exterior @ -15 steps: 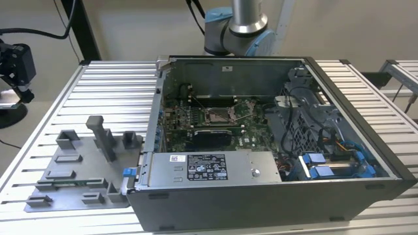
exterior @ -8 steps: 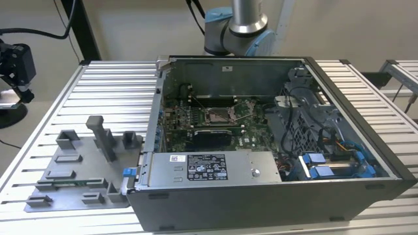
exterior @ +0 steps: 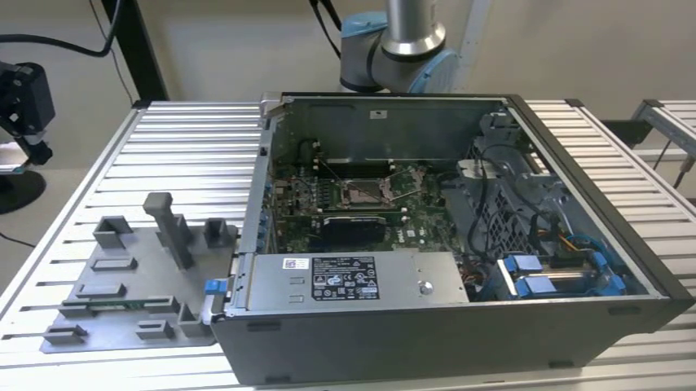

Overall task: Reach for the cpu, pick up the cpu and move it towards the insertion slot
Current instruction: 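Pick up the cpu and move it towards the insertion slot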

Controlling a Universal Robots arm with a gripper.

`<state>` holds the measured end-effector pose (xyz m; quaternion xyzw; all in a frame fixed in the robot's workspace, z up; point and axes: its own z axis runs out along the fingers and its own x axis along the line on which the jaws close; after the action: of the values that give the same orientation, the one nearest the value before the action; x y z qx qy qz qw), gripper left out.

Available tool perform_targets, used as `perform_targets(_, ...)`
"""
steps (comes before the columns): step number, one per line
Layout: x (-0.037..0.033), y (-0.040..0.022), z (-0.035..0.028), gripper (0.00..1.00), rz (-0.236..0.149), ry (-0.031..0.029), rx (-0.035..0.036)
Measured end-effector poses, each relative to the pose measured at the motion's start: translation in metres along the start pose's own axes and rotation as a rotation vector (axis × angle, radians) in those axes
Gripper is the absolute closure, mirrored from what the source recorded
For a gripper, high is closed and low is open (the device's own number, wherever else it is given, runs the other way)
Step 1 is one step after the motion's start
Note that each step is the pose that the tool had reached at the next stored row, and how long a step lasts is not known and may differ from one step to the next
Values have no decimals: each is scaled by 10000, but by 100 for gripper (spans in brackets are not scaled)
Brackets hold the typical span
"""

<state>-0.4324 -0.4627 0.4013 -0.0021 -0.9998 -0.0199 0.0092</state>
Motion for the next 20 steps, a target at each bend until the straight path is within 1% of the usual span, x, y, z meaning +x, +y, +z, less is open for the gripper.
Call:
perform_targets(8,0,0,-1,100,0,-1,1)
perform_targets(11,-14,0,-4,100,-2,3,3)
perform_targets(15,-65,0,-3,100,-1,0,1)
perform_targets(20,-168,1,-5,100,-1,1,1)
